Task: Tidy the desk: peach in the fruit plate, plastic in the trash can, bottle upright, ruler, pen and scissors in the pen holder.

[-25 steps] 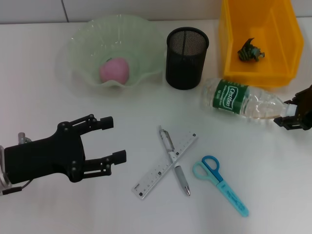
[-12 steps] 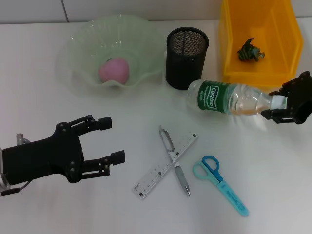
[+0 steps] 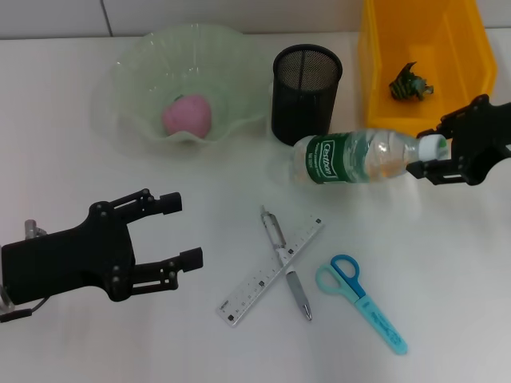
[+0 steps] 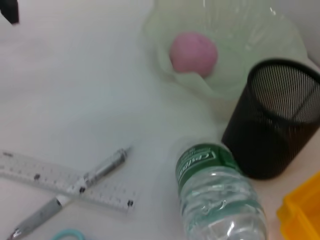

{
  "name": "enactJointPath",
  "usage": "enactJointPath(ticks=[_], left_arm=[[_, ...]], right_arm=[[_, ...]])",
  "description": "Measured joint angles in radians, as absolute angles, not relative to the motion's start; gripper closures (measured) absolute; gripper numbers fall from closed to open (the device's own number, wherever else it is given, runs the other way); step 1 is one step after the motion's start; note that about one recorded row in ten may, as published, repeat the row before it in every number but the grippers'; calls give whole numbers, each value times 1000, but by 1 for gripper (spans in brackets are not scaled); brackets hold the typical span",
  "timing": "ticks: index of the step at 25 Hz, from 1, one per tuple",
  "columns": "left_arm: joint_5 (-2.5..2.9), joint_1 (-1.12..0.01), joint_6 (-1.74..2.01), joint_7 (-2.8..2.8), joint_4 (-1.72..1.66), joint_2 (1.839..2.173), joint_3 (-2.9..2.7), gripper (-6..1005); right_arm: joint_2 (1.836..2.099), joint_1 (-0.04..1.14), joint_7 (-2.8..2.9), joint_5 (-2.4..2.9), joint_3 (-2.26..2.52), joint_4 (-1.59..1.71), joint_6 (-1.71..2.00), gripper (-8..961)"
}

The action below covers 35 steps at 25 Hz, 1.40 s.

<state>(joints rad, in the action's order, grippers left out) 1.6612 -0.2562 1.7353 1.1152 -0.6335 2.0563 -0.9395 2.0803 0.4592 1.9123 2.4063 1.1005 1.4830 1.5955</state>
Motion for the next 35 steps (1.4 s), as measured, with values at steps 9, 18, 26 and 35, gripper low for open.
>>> enactJointPath(ticks=[9,18,26,35], left_arm=[[1656,-255,1738,1115,-634,2052,-939,154],[1655,-255,1738,1117,-635,2049,-936,154],[1654,-255,1738,1126,-636,2049,-923,154],[1656,-250,1738,1126,-634,2048,-923,154]], right_arm=[[2081,510,1950,2399,1104,1496,1616,509],[2082,550,1977,2369,1126,1494,1625,510],[2083,578,2003,2356,1161,1480,1591,509],[2085,616,2032,2352,1219,1432,1537,510]])
